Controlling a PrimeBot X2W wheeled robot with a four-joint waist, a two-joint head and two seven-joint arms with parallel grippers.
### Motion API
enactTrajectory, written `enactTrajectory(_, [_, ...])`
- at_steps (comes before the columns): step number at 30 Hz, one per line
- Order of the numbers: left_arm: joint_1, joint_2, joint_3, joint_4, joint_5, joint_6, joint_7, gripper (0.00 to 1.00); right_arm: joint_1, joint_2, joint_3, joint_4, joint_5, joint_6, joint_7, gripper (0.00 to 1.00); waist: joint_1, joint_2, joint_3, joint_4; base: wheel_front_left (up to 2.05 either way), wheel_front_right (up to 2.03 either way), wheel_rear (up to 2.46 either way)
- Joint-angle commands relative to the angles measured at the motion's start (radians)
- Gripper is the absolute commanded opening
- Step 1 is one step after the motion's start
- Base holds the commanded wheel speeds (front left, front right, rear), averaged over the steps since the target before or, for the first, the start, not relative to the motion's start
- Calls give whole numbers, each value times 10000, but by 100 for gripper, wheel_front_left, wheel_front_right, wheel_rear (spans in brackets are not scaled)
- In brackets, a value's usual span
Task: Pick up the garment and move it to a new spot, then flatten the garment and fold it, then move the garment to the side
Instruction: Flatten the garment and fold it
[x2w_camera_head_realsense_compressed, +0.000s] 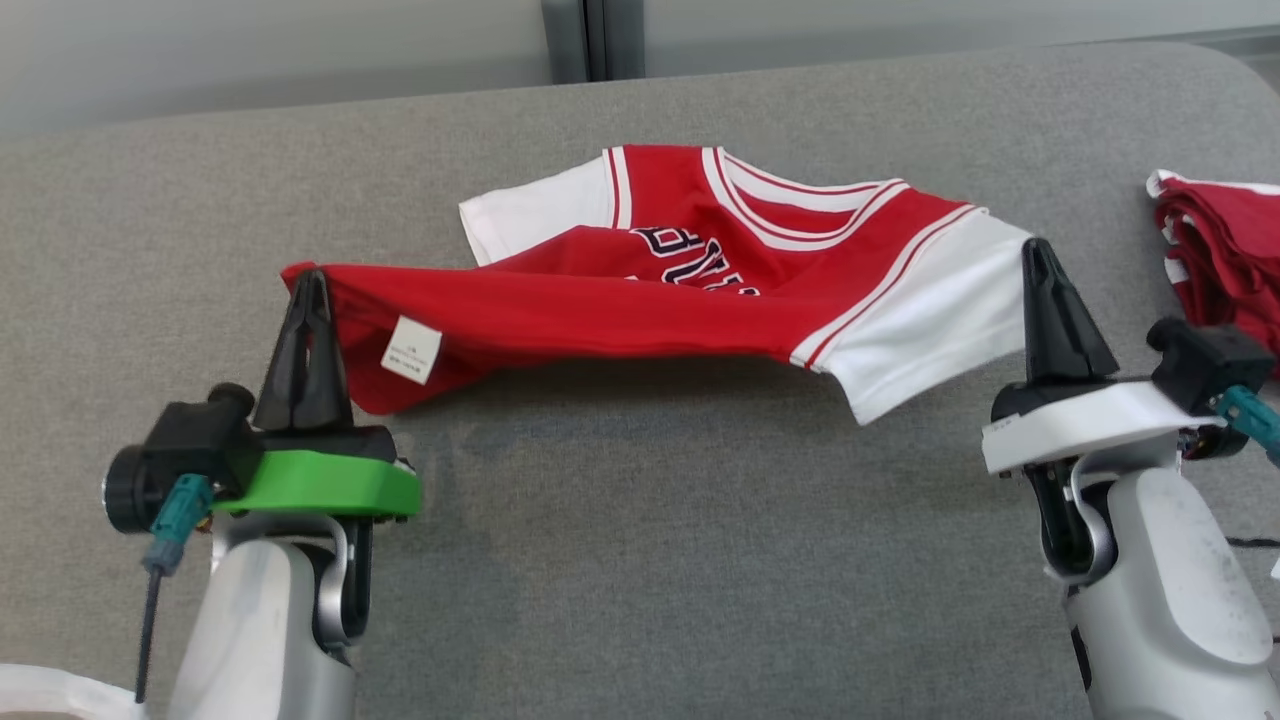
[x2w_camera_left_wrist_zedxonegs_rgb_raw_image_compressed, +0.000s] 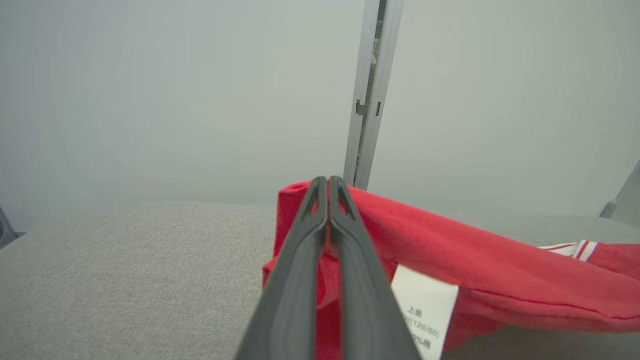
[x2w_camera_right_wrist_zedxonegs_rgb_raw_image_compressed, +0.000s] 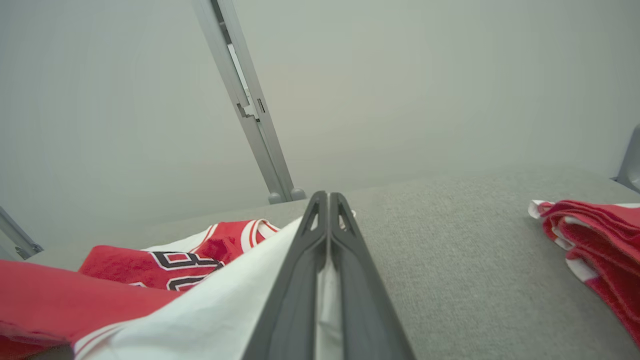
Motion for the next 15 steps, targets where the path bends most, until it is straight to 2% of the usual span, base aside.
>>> enactTrajectory(1, [-294,52,175,-289,125,-126,0,0,-239,-46,62,-360,151,-13,-3,0,0,0,-691,101,0,0,0])
enactTrajectory(5, [-909,233,496,-991,555,-408,0,0,-907,-73,209,-1319,453,-13,-3,0,0,0,-1192,127,0,0,0])
enactTrajectory(11, [-2295,748,570,-1883,823,-641,0,0,-2156,-631,549,-2385,955,-13,0,0,0,0,-1639,147,0,0,0])
enactTrajectory(15, [-3206,1187,588,-1926,692,-678,0,0,-2986,-1034,676,-2833,1164,-13,412,0,0,0,-1716,153,0,0,0])
